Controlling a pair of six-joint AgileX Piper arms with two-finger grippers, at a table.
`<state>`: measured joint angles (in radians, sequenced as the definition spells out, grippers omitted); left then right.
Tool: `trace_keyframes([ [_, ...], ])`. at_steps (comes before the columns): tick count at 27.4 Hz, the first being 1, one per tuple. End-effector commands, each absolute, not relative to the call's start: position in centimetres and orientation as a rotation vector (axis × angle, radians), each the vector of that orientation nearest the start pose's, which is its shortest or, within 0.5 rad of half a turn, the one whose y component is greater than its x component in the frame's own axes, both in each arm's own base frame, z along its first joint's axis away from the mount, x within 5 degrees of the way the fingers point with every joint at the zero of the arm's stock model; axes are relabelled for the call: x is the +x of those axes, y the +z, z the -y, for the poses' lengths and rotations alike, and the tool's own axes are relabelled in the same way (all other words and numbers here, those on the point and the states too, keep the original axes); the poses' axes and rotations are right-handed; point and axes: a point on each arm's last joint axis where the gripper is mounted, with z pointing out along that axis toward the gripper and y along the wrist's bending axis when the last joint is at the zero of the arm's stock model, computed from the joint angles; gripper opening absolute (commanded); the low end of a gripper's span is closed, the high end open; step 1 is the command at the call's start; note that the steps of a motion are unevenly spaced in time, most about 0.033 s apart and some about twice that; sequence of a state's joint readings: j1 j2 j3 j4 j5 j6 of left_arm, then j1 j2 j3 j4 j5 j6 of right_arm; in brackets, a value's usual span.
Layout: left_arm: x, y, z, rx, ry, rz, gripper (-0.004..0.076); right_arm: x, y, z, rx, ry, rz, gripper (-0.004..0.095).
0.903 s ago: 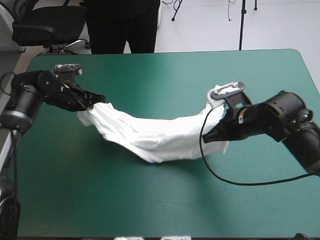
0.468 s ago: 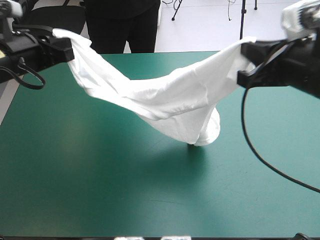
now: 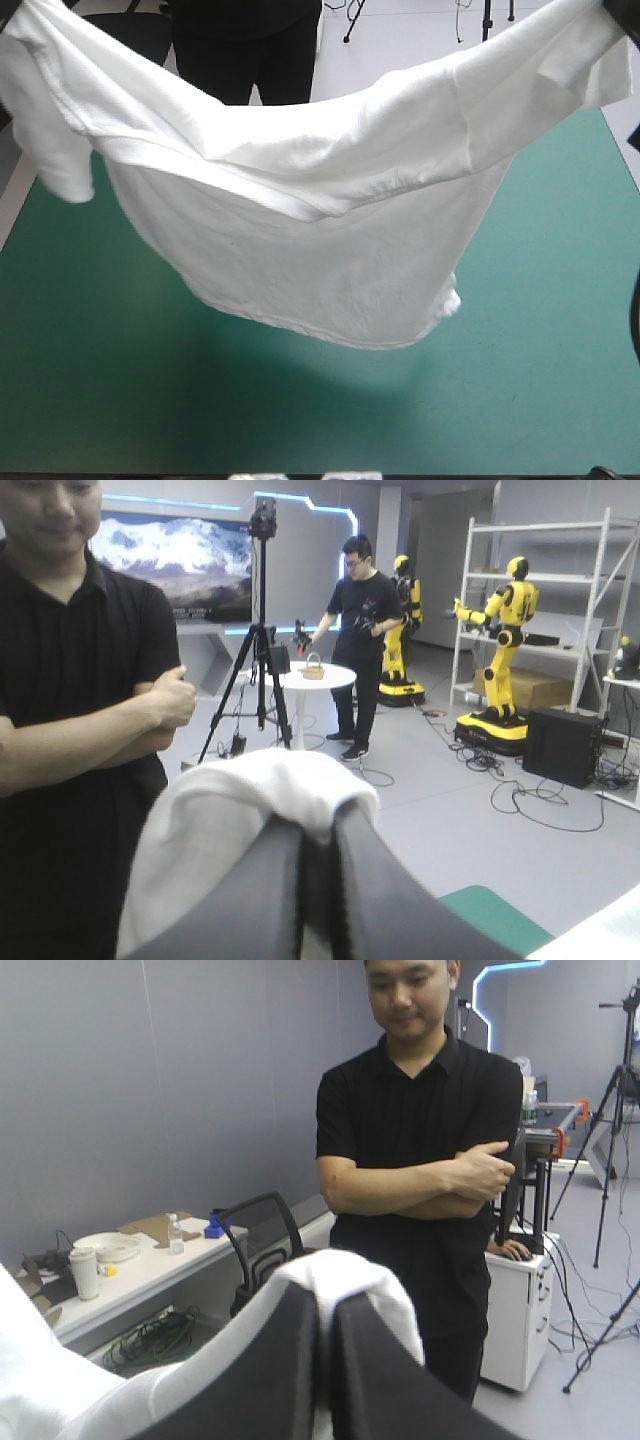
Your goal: Fold the cloth
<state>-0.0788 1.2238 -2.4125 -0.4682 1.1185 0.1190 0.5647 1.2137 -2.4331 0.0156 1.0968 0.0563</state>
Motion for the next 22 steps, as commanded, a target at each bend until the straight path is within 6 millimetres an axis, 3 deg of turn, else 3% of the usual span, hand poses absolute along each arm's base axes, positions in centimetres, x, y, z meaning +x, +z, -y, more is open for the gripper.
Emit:
trace_keyframes([
  [1, 3.7, 67.8, 4.1, 0.334, -0.455, -1.200, -0.0009, 3.8, 68.3, -2.8, -0.338, 0.562, -1.177, -0.0017],
  [6, 0.9, 67.7, 3.9, 0.349, -0.445, -1.173, -0.0009, 2.1, 68.2, -2.2, -0.375, 0.591, -1.172, -0.0016],
  [13, -0.5, 66.8, 4.0, 0.369, -0.453, -1.218, -0.0009, -0.2, 66.9, -0.8, -0.385, 0.609, -1.217, -0.0017],
  [18, 0.5, 65.6, 4.4, 0.380, -0.511, -1.293, -0.0009, 0.0, 65.3, -0.9, -0.396, 0.597, -1.319, -0.0017],
  [22, 3.5, 64.1, 4.6, 0.360, -0.533, -1.399, -0.0009, 3.2, 63.4, -2.2, -0.389, 0.516, -1.468, -0.0017],
])
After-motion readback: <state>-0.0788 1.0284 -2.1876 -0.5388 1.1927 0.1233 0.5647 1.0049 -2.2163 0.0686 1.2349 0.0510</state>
